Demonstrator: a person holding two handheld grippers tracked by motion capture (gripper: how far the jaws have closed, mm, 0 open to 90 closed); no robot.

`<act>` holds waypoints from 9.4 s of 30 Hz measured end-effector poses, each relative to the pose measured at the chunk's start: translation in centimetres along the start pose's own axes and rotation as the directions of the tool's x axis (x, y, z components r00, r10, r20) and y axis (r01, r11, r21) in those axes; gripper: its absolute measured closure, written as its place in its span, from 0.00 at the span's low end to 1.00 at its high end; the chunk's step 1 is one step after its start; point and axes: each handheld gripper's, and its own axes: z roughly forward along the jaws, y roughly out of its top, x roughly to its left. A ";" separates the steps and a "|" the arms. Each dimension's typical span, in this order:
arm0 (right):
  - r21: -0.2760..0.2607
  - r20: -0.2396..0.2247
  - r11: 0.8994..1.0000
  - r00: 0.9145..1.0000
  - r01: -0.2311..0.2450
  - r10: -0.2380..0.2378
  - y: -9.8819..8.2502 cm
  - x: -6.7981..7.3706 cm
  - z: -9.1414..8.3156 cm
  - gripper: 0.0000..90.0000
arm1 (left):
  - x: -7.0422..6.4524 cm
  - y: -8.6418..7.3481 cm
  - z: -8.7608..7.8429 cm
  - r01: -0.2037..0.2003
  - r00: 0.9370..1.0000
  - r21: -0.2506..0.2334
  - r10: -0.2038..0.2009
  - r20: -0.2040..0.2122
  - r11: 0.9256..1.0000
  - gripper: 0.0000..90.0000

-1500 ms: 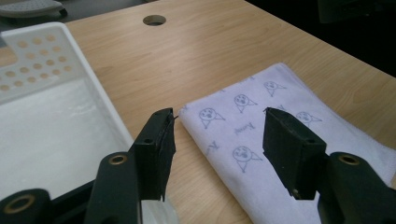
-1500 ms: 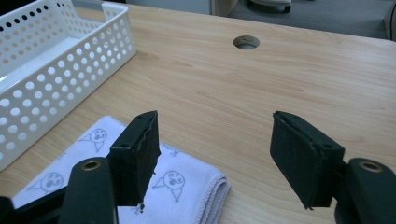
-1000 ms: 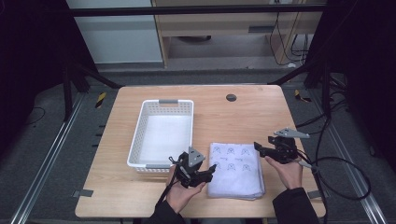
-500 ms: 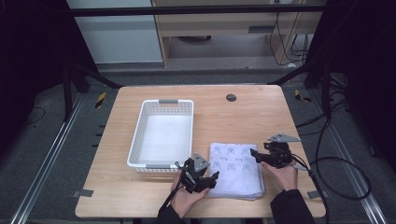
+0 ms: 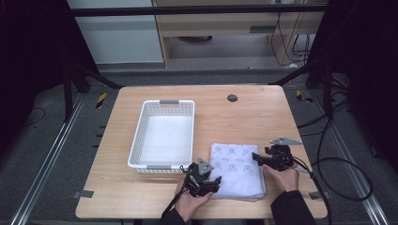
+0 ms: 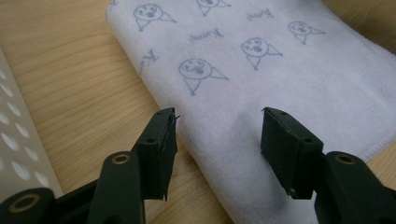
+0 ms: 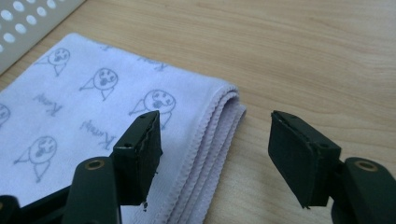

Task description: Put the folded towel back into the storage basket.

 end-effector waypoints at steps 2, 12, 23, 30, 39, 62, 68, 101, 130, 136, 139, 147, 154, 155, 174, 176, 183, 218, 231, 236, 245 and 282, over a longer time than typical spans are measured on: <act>0.019 -0.001 1.000 1.000 0.010 -0.010 -0.2 0.1 0.4 0.40 | 0.1 -0.1 0.3 0.009 1.000 0.004 -0.009 0.002 1.000 0.49; 0.041 -0.011 0.999 1.000 0.013 -0.012 -0.6 0.4 1.1 0.43 | 0.1 -0.3 1.0 0.022 1.000 0.030 -0.022 0.007 0.999 0.47; 0.060 -0.044 0.998 0.999 -0.027 0.030 -0.8 0.5 1.7 0.54 | 0.6 -0.3 1.5 0.062 0.997 0.052 -0.065 0.049 0.997 0.48; 0.070 -0.077 0.995 0.994 -0.069 0.074 -0.8 0.7 1.7 0.68 | 0.2 0.0 1.5 0.048 0.997 0.067 -0.052 0.062 0.997 0.60; 0.070 -0.086 0.994 0.993 -0.081 0.087 -0.7 0.8 1.4 0.84 | 0.1 0.1 1.4 0.057 0.996 0.041 -0.060 0.067 0.998 0.78; -0.103 -0.101 0.994 0.995 -0.032 0.021 2.3 2.2 -3.3 0.87 | -0.3 2.6 -1.7 0.020 0.997 -0.096 -0.012 0.080 0.995 0.83; -0.137 -0.103 0.990 0.995 -0.033 0.019 3.0 2.4 -4.1 0.86 | -0.2 3.5 -2.6 0.005 0.998 -0.113 0.003 0.071 0.994 0.83; -0.261 -0.063 0.965 0.997 0.029 -0.047 7.9 5.2 -6.7 0.86 | 1.2 7.1 -7.2 -0.050 0.999 -0.209 0.052 0.006 0.977 0.83; -0.301 -0.066 0.951 0.994 0.068 -0.092 13.0 8.8 -6.0 0.86 | 5.3 8.5 -10.8 -0.020 0.999 -0.282 0.013 -0.030 0.959 0.83; -0.300 -0.072 0.951 0.992 0.076 -0.103 13.9 9.8 -5.3 0.86 | 6.4 8.5 -11.6 -0.001 0.999 -0.294 -0.010 -0.034 0.956 0.83; -0.300 -0.074 0.951 0.991 0.082 -0.109 14.5 10.3 -5.1 0.86 | 6.9 8.5 -11.9 0.005 0.999 -0.297 -0.017 -0.039 0.955 0.83; -0.301 -0.079 0.949 0.989 0.095 -0.124 15.6 11.6 -4.1 0.86 | 8.4 8.4 -13.0 0.018 0.998 -0.308 -0.037 -0.055 0.951 0.83; -0.322 -0.089 0.940 0.986 0.108 -0.144 16.5 13.1 -3.4 0.86 | 9.5 8.1 -14.2 0.026 0.996 -0.330 -0.053 -0.074 0.944 0.83; -0.326 -0.094 0.939 0.985 0.105 -0.142 16.6 13.2 -3.3 0.86 | 9.6 8.0 -14.4 0.030 0.996 -0.335 -0.057 -0.072 0.942 0.83; -0.334 -0.104 0.934 0.980 0.127 -0.171 18.8 16.5 -1.0 0.86 | 12.8 7.3 -16.4 0.045 0.989 -0.351 -0.092 -0.117 0.935 0.83; -0.340 -0.111 0.932 0.979 0.126 -0.173 19.2 16.9 -0.8 0.86 | 13.1 7.2 -16.7 0.050 0.988 -0.357 -0.100 -0.122 0.933 0.83; -0.343 -0.118 0.930 0.975 0.136 -0.187 20.2 18.2 -0.1 0.86 | 14.2 7.1 -17.6 0.058 0.984 -0.359 -0.114 -0.137 0.931 0.83; -0.285 -0.116 0.946 0.975 0.153 -0.192 19.8 21.7 5.6 0.86 | 18.6 4.5 -17.0 0.097 0.968 -0.297 -0.160 -0.195 0.950 0.83; -0.256 -0.120 0.954 0.974 0.158 -0.194 18.7 22.3 7.7 0.86 | 19.7 3.1 -16.2 0.105 0.965 -0.250 -0.160 -0.209 0.963 0.83; -0.242 -0.118 0.957 0.974 0.159 -0.192 18.4 22.4 8.3 0.86 | 20.1 2.8 -15.7 0.113 0.964 -0.233 -0.163 -0.212 0.966 0.83; -0.220 -0.104 0.960 0.975 0.172 -0.198 17.7 22.6 9.1 0.86 | 20.2 2.1 -14.6 0.115 0.963 -0.198 -0.158 -0.220 0.973 0.83; -0.086 -0.061 0.981 0.982 0.173 -0.178 14.5 20.8 13.4 0.73 | 21.3 0.9 -10.5 0.111 0.947 -0.063 -0.125 -0.296 0.992 0.66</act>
